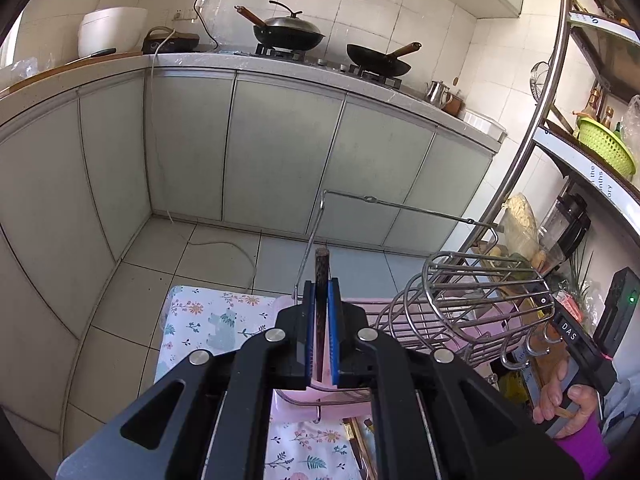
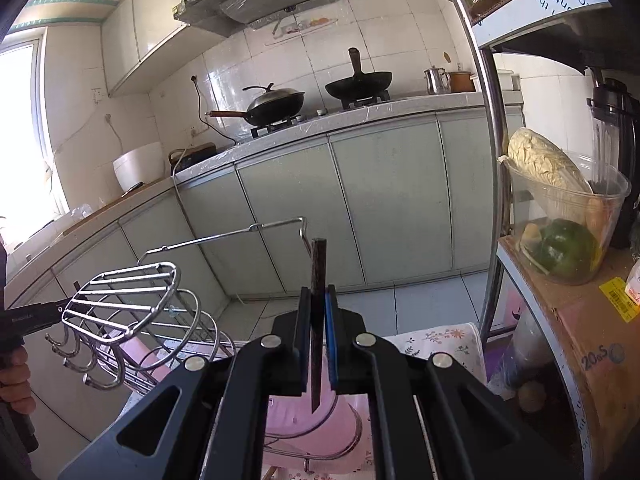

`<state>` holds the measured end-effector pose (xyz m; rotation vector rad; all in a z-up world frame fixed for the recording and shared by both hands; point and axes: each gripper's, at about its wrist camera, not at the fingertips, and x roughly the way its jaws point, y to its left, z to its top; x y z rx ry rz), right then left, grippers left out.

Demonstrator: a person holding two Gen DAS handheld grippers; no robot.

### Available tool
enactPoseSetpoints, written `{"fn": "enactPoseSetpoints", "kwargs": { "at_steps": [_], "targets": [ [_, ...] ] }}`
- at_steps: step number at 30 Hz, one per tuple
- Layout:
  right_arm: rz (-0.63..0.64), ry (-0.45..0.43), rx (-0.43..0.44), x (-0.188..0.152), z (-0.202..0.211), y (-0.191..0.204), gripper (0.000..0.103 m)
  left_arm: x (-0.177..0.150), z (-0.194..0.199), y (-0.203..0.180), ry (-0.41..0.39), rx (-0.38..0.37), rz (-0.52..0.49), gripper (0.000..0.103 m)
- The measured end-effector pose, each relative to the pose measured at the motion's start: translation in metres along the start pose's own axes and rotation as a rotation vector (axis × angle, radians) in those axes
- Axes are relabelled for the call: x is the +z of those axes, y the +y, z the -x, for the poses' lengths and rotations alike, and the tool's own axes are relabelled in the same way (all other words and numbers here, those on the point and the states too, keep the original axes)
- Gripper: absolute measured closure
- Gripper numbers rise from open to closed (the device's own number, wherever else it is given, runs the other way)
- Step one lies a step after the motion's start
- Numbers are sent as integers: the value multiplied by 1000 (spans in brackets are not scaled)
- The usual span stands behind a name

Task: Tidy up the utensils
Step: 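Lift the chopstick with the left gripper and carry it over the pink cup, then lower the chopstick into the pink cup and open the left gripper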

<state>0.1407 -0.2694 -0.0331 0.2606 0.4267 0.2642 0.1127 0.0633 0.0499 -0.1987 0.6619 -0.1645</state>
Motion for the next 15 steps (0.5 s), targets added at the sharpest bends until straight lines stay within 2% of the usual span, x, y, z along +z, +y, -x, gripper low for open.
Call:
{"fn": "enactPoseSetpoints", "kwargs": {
  "at_steps": [7,9,10,15],
  "targets": [
    [-8,58,-14,-8,-4,1,94,-5,-6,5,24,2,34,94],
    [-10,78,-18,-8,-6,0,88,-6,-4,8,19,3,47,77],
    [-11,83,-19,-8,-6,0,85,-5,-3,9,15,3,55,73],
    [-15,77,-22,-6,3,1,85,-5,12,14,-22,-12,73,68]
  ]
}}
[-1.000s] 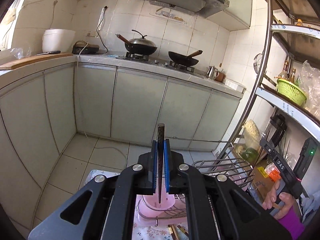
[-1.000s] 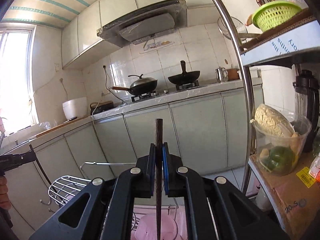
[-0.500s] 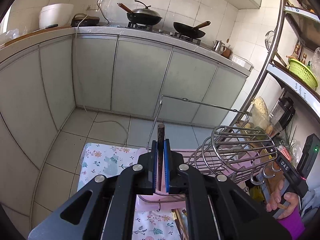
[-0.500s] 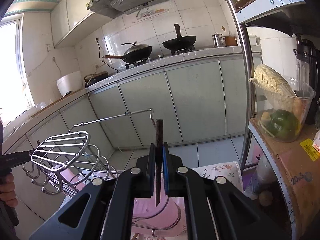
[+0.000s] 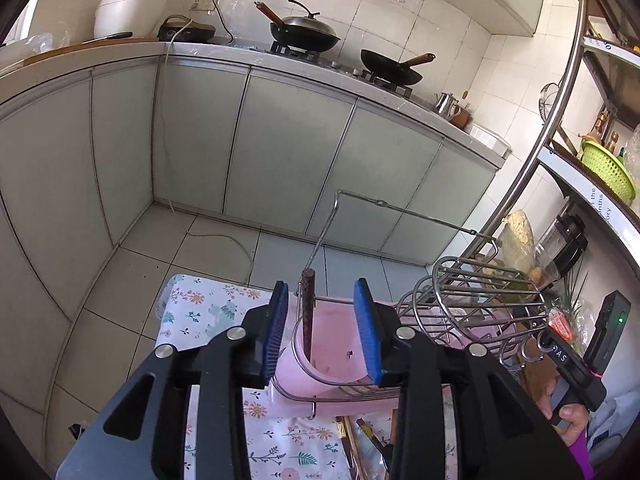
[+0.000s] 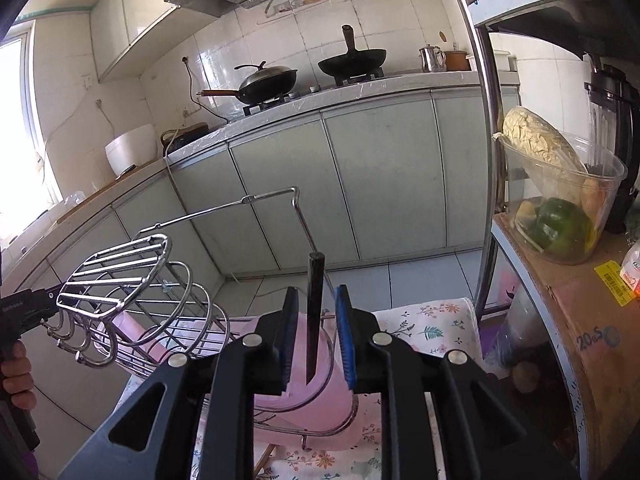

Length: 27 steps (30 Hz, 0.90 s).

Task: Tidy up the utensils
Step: 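Lower the chopstick into the pink cup and open the left gripper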

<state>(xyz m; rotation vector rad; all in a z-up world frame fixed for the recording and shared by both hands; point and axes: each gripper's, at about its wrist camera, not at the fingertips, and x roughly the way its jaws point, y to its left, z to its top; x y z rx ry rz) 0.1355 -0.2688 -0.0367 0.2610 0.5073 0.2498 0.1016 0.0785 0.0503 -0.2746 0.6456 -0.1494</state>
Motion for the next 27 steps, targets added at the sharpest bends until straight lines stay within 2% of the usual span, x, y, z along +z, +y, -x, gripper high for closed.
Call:
{"fn": "enactPoseSetpoints", "kwargs": {
  "at_steps": [9,14,20,23,27],
  "targets": [
    [6,-34,-2,-13,41,5,85,-17,46,-3,-61,-29,4,68],
    [9,-19,23,-30,62,12,85,-39,63,-11,-52,-55,-24,68],
    [16,68,72,-61,68,23,85,-74,56,-16,42,-89,-40,68],
    [24,116,86,-76,65,28,85,-95,41,-19,114,-96,-46,68],
    [25,177,98,-96,59,31,85,-125,14,-18,248,-125,-21,68]
  ]
}}
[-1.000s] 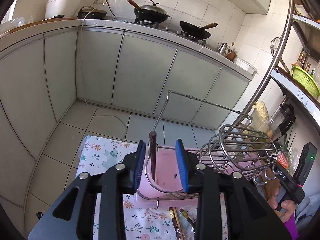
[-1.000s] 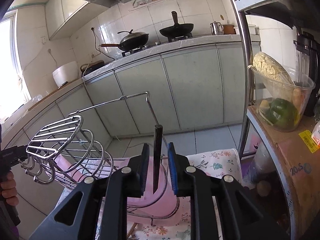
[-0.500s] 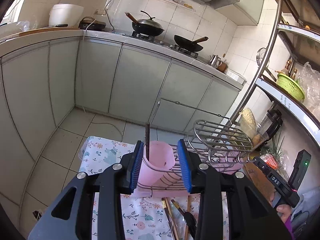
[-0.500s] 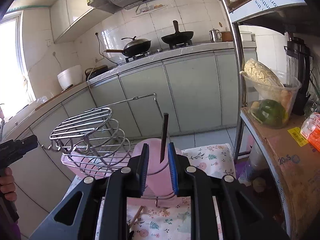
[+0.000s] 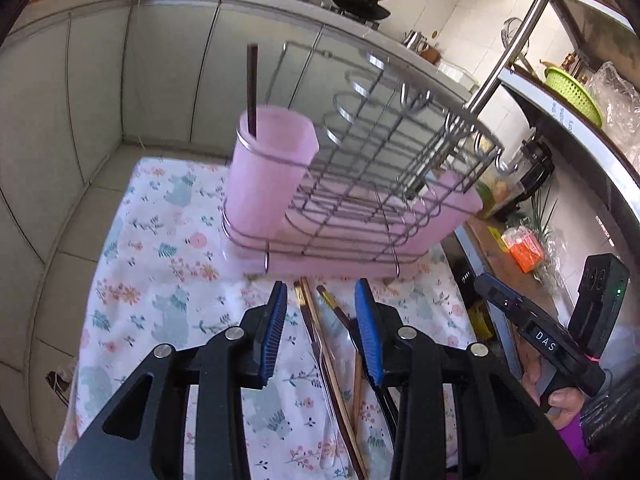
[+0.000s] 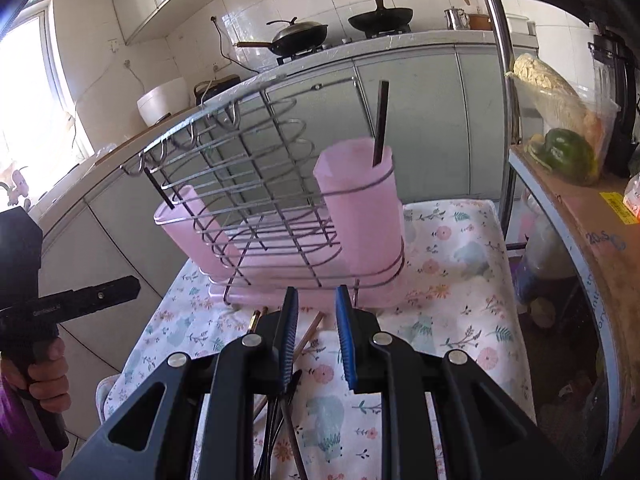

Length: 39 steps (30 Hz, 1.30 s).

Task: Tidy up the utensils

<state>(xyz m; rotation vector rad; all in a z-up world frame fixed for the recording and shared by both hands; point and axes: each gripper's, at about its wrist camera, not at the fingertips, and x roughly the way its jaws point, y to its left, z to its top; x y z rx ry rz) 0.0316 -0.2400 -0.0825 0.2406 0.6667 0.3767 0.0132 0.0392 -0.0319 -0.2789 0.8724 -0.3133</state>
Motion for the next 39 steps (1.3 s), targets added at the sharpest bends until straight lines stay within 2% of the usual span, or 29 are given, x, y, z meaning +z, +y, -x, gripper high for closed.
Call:
{"fn": "enactPoseSetpoints", "kwargs": {
  "at_steps": [6,9,13,22,23,24,26,27,32,33,36,39],
  "targets": [
    [-18,87,16,-25,-14,-2,85,-25,-58,5,183,2,48,68],
    [-29,120,31,-33,-19,-6,85,-32,-81,7,245,8,60,68],
    [-40,158,54,-39,-25,-8,85,-37,-101,5,285,38,49,68],
    [-11,222,83,-46,-40,2,85,-36,-118,6,299,39,49,68],
    [-7,228,85,-47,-41,4,85,-35,-119,5,298,38,50,71],
    [-2,233,86,-47,-43,6,85,-35,-120,6,300,36,49,78],
    [6,243,86,-48,-45,9,85,-35,-120,9,300,21,59,83],
    [9,249,87,-49,-47,11,85,-35,-118,10,293,15,60,88],
    [37,283,106,-52,-58,24,84,-32,-102,19,258,23,62,89],
    [41,293,108,-52,-61,26,83,-31,-100,22,255,18,71,89],
    [42,319,103,-54,-72,31,65,-30,-87,30,245,18,82,89],
    [58,331,86,-54,-80,38,65,-29,-75,35,218,17,78,89]
  ]
}}
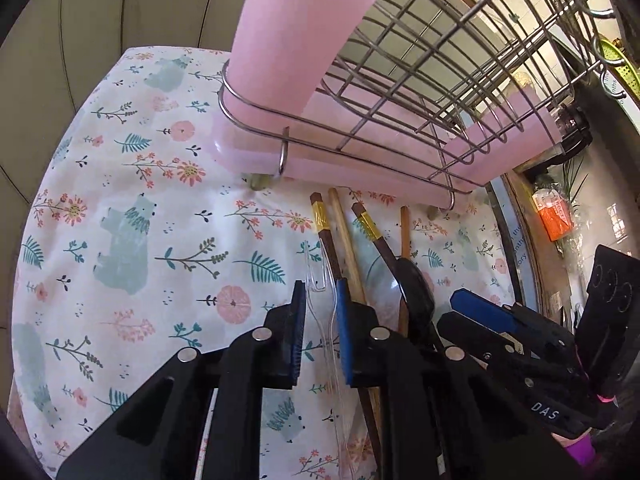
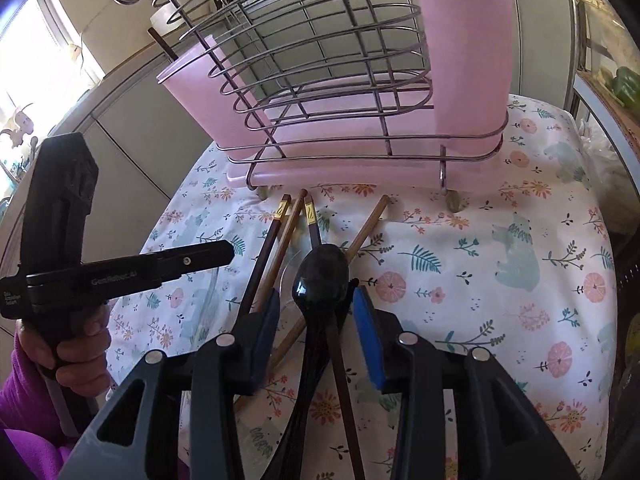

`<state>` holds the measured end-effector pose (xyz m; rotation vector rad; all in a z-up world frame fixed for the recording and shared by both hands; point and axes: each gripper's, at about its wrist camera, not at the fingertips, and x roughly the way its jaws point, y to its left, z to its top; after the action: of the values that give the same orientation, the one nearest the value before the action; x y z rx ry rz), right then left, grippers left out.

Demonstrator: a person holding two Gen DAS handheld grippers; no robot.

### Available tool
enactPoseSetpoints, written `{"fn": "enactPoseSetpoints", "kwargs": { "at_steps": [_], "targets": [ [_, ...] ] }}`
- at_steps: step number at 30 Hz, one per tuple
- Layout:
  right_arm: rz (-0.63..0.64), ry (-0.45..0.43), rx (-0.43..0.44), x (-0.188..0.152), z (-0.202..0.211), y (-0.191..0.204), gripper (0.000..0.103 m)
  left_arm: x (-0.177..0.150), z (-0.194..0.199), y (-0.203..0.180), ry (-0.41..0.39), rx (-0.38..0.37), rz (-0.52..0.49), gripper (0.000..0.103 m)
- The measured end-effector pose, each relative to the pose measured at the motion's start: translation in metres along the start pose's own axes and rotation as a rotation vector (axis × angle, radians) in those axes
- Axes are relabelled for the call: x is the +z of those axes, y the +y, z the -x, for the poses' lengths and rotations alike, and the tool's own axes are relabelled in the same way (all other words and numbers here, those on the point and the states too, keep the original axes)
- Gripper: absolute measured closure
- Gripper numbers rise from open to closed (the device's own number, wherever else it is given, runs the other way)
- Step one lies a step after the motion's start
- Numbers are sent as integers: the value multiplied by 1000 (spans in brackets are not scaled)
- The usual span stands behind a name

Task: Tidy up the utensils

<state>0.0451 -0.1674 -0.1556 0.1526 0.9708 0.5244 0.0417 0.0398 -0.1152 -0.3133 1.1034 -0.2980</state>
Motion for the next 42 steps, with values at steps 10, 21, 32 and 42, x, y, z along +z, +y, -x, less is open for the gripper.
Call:
{"fn": "enactPoseSetpoints", "kwargs": {
  "at_steps": [10,21,32,42],
  "targets": [
    [86,61,-136,6,-37,20,65,-2,17,11,-16,-40,12,89],
    [18,17,-80,9,-21,3,82,-4,24,17,-26,-41,19,89],
    [-89,-28,-59,6,9,-31,100,-1,37,14,-49,-33,15,89],
    [-93,-211,-26,13,47,-31,101,3,66,4,-159,-28,-17,89]
  ]
}}
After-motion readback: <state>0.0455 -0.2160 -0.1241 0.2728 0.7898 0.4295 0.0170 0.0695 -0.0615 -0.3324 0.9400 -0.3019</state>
